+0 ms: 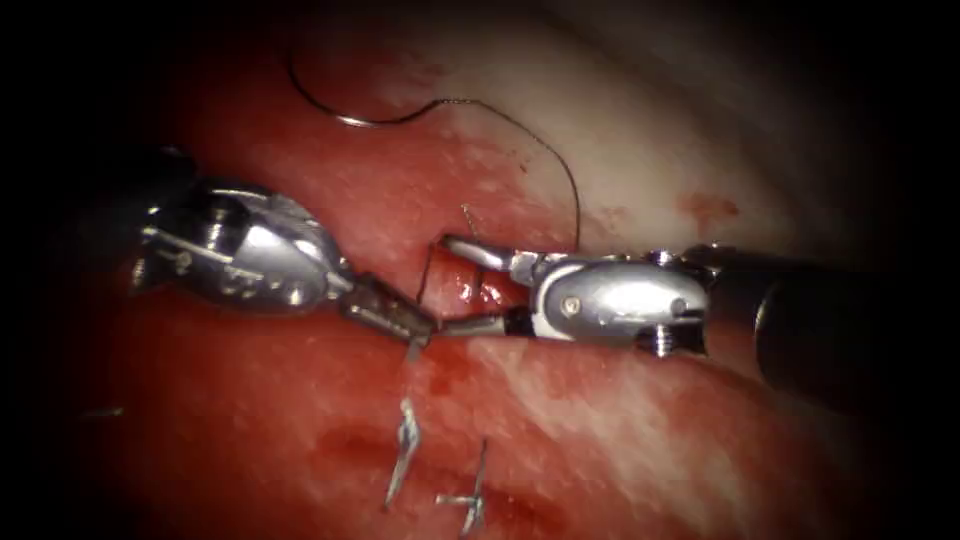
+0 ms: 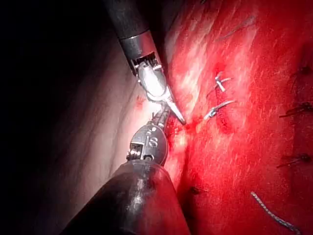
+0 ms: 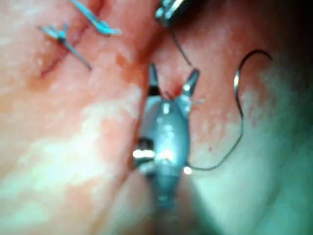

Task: Wound Closure

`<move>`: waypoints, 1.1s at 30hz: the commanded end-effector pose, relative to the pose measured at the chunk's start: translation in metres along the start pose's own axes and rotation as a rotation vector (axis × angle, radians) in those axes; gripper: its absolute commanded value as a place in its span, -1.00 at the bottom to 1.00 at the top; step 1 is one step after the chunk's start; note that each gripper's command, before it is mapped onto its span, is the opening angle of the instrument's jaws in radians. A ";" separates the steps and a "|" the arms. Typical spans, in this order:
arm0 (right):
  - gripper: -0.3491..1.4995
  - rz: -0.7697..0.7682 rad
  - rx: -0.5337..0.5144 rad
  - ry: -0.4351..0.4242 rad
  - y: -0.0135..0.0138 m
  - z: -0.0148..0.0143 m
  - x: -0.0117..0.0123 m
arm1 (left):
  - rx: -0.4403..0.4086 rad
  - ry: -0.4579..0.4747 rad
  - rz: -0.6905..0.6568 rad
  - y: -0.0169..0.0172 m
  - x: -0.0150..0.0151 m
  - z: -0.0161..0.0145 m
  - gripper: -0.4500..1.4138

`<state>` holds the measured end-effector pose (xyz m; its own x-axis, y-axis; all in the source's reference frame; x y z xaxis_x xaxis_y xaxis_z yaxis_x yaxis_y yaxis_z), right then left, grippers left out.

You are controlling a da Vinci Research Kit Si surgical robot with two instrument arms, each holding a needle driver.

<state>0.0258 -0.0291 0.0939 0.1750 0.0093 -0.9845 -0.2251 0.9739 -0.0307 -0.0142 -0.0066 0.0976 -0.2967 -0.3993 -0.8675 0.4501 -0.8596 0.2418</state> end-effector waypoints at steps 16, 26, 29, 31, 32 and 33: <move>0.98 0.042 -0.183 -0.039 0.0050 -0.0120 -0.0002 | 0.030 -0.155 -0.096 -0.0024 -0.0133 0.0025 -1.00; 0.98 0.057 -0.183 -0.031 0.0041 -0.0103 -0.0007 | -0.065 -0.324 -0.254 0.0014 -0.0172 0.0033 0.06; 0.98 0.057 -0.182 -0.031 0.0041 -0.0104 -0.0006 | -0.049 -0.350 -0.301 0.0013 -0.0176 0.0031 0.21; 0.98 0.057 -0.182 -0.031 0.0041 -0.0104 -0.0007 | -0.028 -0.369 -0.377 0.0015 -0.0179 0.0028 0.15; 0.98 0.057 -0.182 -0.031 0.0041 -0.0104 -0.0007 | -0.027 -0.373 -0.381 0.0016 -0.0179 0.0026 0.19; 0.98 0.057 -0.182 -0.031 0.0041 -0.0104 -0.0007 | -0.023 -0.377 -0.397 0.0017 -0.0179 0.0023 0.21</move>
<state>0.0141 -0.0276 0.0920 0.1881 0.0740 -0.9794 -0.4055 0.9140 -0.0088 -0.0094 -0.0020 0.1141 -0.7318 -0.1265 -0.6697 0.2519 -0.9633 -0.0933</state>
